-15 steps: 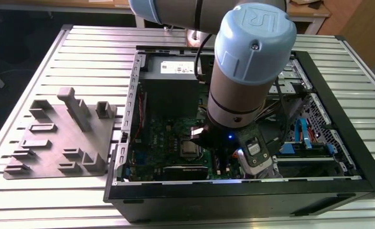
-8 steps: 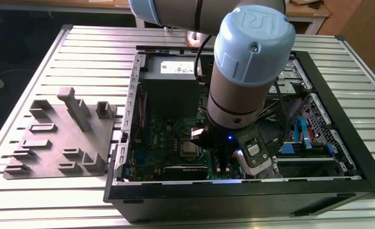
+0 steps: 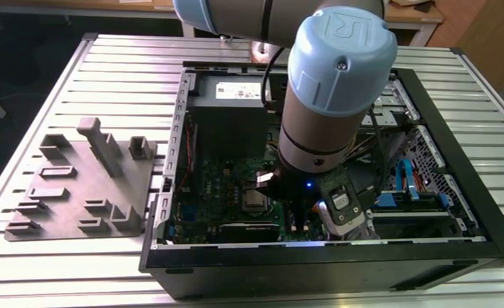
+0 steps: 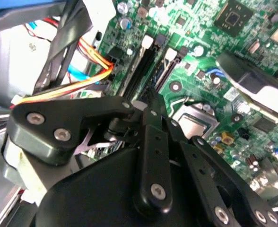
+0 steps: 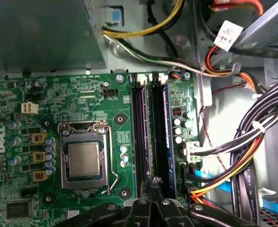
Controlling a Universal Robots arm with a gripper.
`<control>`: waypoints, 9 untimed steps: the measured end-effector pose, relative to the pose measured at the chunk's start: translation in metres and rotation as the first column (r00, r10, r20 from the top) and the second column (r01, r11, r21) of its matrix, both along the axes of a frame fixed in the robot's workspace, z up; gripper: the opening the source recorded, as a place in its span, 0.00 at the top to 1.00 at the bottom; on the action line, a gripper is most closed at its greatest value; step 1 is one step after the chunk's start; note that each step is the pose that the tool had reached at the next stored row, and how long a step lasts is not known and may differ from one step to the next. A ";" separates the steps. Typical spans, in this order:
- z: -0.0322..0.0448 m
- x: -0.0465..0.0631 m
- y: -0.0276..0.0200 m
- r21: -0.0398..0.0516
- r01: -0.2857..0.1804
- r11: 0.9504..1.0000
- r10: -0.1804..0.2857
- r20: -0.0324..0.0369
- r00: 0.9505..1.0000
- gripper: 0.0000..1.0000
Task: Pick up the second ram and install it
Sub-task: 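Press down the second ram until it locks into place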
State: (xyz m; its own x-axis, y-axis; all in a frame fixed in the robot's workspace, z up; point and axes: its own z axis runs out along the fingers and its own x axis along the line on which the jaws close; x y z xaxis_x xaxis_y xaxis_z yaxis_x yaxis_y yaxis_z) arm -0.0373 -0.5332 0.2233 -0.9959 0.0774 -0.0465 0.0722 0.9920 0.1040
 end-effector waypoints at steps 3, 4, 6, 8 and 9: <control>0.0144 0.000 -0.0002 -0.002 0.000 1.000 0.000 -0.001 1.000 0.93; 0.0190 0.000 -0.0002 -0.002 0.000 1.000 0.000 -0.001 1.000 0.93; 0.0232 0.000 -0.0003 -0.002 0.000 1.000 0.000 -0.001 1.000 0.93; 0.0231 0.000 -0.0002 -0.002 0.000 1.000 0.000 -0.001 1.000 0.93; 0.0232 0.000 -0.0003 -0.002 0.000 1.000 0.000 -0.001 1.000 0.93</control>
State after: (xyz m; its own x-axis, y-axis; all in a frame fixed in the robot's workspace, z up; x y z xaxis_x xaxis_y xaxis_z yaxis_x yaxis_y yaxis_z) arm -0.0374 -0.5335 0.2465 -0.9960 0.0772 -0.0460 0.0722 0.9922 0.1019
